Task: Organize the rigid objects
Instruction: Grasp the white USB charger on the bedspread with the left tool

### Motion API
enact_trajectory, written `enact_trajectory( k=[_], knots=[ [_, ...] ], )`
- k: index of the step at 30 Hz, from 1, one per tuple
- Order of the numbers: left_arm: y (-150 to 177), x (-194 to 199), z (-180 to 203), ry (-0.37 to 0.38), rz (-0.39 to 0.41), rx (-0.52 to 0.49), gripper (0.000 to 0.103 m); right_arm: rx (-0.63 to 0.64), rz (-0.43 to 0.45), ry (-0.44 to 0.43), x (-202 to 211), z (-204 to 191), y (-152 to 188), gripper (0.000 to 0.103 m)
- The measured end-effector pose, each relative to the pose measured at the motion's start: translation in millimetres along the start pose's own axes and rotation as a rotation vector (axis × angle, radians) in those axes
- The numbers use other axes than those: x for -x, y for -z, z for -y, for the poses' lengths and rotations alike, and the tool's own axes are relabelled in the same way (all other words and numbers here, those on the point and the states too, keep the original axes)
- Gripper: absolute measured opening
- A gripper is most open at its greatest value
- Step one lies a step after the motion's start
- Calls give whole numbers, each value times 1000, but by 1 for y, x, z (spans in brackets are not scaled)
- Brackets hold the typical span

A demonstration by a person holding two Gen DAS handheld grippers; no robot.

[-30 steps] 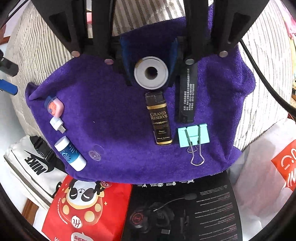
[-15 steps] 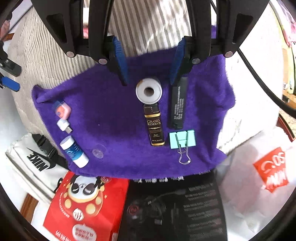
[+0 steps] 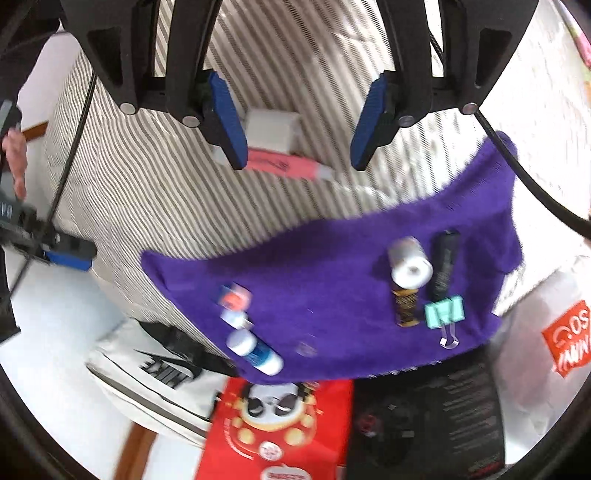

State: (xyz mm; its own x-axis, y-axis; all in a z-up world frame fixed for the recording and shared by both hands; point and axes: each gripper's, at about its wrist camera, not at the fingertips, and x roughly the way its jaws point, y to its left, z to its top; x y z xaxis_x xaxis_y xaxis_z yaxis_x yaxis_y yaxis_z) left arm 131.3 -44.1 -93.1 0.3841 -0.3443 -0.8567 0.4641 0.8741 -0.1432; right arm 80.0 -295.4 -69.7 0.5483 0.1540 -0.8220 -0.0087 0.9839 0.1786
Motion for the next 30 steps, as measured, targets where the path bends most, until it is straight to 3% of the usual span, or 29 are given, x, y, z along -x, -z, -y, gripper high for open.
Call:
enact_trajectory(
  k=[6, 17, 20, 24, 27, 30],
  knots=[
    [15, -1, 24, -7, -1, -93, 68, -44, 12, 34, 14, 23, 11, 66],
    [23, -28, 41, -92, -55, -153, 68, -40, 3, 45, 16, 27, 20, 66],
    [24, -32, 39, -105, -55, -144, 64, -31, -2, 49, 15, 27, 22, 66],
    [22, -30, 35, -91, -38, -114, 43, -33, -15, 49, 12, 27, 24, 66],
    [21, -29, 31, -72, -37, -93, 43, -28, -27, 51, 8, 24, 23, 66],
    [26, -26, 25, -98, -38, -84, 43, -14, -32, 42, 5, 17, 24, 66]
  ],
)
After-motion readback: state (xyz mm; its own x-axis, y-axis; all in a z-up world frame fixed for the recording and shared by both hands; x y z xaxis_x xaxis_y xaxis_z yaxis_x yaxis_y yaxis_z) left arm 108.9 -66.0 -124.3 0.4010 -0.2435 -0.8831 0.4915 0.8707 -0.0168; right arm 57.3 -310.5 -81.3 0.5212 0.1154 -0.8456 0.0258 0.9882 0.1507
